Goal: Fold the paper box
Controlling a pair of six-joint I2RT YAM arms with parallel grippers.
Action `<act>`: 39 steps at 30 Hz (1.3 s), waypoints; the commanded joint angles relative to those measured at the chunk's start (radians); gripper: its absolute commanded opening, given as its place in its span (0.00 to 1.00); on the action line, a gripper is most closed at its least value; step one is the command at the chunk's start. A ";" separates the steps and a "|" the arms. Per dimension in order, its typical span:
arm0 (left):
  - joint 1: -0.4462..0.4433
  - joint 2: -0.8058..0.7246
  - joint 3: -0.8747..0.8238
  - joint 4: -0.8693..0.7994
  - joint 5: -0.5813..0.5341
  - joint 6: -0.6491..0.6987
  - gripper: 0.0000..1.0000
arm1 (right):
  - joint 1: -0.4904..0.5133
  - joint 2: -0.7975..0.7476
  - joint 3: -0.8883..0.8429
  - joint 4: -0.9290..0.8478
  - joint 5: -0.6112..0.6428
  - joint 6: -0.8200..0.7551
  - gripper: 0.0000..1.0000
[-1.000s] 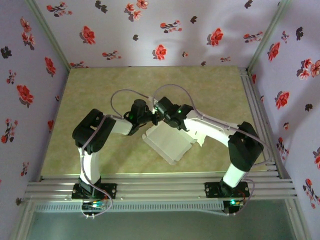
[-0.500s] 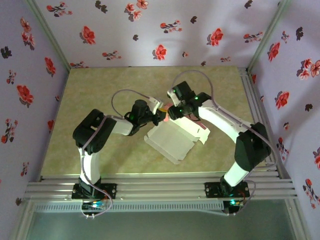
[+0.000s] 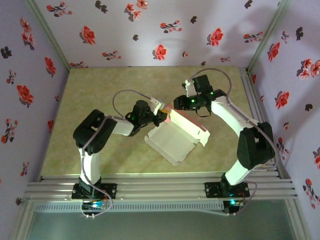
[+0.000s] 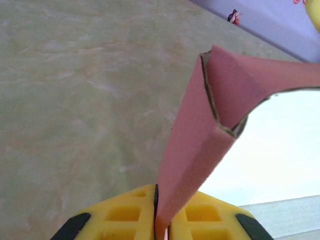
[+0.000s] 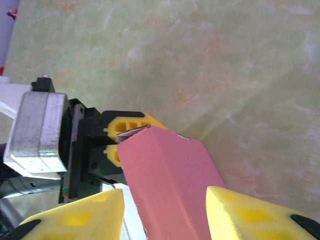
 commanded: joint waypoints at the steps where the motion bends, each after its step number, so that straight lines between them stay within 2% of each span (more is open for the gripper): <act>1: -0.014 -0.031 -0.013 -0.029 0.019 0.028 0.13 | -0.006 0.023 -0.020 0.022 -0.063 0.034 0.47; 10: -0.024 -0.039 -0.007 -0.053 0.015 0.041 0.13 | -0.006 0.047 -0.053 0.021 -0.005 0.003 0.47; 15: -0.027 -0.042 -0.003 -0.068 0.014 0.041 0.15 | -0.006 0.059 -0.076 0.041 -0.030 0.004 0.49; 30: -0.049 -0.086 -0.002 -0.178 -0.015 0.092 0.28 | -0.005 0.057 -0.121 0.123 -0.040 0.116 0.47; 39: -0.072 -0.068 0.016 -0.222 -0.084 0.137 0.29 | -0.006 0.058 -0.122 0.152 -0.064 0.205 0.47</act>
